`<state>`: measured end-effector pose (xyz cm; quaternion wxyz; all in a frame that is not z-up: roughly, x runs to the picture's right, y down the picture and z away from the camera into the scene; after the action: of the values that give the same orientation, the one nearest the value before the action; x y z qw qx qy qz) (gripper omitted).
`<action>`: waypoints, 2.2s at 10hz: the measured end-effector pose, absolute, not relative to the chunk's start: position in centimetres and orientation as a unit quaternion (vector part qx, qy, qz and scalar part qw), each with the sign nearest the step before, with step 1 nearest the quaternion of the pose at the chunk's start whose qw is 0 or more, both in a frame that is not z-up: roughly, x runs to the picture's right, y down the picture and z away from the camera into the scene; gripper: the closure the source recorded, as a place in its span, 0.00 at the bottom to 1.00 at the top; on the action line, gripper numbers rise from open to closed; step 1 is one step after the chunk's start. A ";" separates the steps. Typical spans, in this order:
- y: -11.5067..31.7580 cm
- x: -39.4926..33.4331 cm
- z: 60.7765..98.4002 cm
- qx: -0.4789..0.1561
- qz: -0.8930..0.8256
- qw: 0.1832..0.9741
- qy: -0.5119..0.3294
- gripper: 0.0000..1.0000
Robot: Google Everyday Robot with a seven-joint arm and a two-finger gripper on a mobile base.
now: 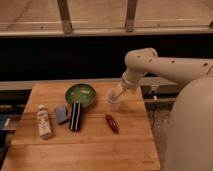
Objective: Drag the ceramic bowl in a circle
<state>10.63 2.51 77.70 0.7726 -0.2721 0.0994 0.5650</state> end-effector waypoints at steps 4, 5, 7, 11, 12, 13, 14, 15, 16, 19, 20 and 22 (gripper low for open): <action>2.5 10.7 77.7 -0.272 0.565 0.772 0.100 0.38; 2.5 10.7 77.7 -0.272 0.566 0.772 0.100 0.38; 2.5 10.7 77.7 -0.272 0.565 0.772 0.100 0.38; 2.5 10.7 77.7 -0.272 0.565 0.772 0.100 0.38; 2.5 10.7 77.7 -0.272 0.565 0.772 0.100 0.38; 2.5 10.7 77.7 -0.272 0.565 0.772 0.100 0.38; 2.5 10.7 77.7 -0.272 0.565 0.772 0.100 0.38; 2.5 10.7 77.7 -0.272 0.565 0.772 0.100 0.38; 2.5 10.7 77.7 -0.271 0.564 0.774 0.100 0.38; 0.1 8.7 77.9 -0.257 0.543 0.794 0.091 0.38; -0.9 7.5 78.2 -0.256 0.534 0.801 0.087 0.38; -3.4 2.5 79.6 -0.258 0.505 0.820 0.070 0.38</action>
<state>2.50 -3.45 79.56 0.8203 -0.2585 0.0704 0.5052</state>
